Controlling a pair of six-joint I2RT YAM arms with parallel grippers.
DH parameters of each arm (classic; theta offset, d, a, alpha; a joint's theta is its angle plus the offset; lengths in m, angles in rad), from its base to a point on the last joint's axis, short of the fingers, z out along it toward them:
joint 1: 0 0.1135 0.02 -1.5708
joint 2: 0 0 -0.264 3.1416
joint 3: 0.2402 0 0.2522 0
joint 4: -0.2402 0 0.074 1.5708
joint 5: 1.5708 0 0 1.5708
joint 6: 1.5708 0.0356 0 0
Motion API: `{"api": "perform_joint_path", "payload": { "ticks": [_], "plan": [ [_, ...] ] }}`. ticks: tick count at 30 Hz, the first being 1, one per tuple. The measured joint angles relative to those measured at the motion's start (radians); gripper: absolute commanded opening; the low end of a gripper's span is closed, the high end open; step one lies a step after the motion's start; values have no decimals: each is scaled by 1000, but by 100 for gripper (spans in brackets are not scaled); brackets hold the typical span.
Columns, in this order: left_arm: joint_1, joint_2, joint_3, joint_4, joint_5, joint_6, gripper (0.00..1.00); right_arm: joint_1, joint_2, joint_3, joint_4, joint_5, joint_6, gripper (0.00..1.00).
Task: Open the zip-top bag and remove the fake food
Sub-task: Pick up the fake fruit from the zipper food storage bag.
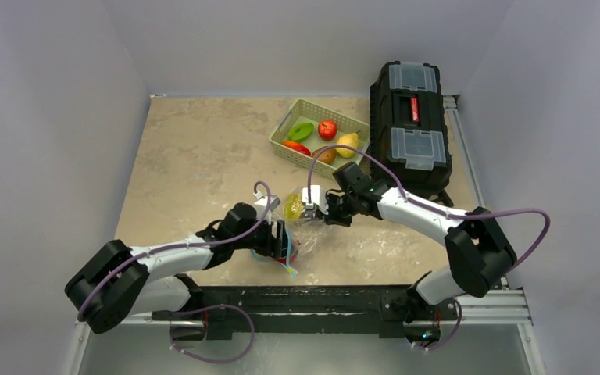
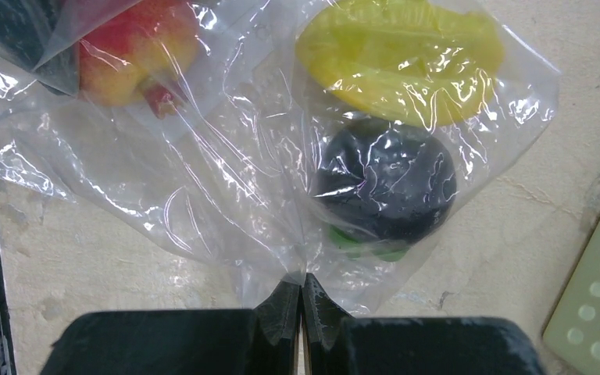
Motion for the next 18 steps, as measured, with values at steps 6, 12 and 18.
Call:
{"api": "perform_joint_path", "payload": {
  "ticks": [6,12,18],
  "plan": [
    [0,31,17,8,13,4,48,3,9,0,-2,6,-5,0],
    [0,35,20,6,18,14,64,3,9,0,-3,6,-8,0],
    [0,26,24,-17,18,30,76,4,9,0,-4,5,-8,0]
  ]
}}
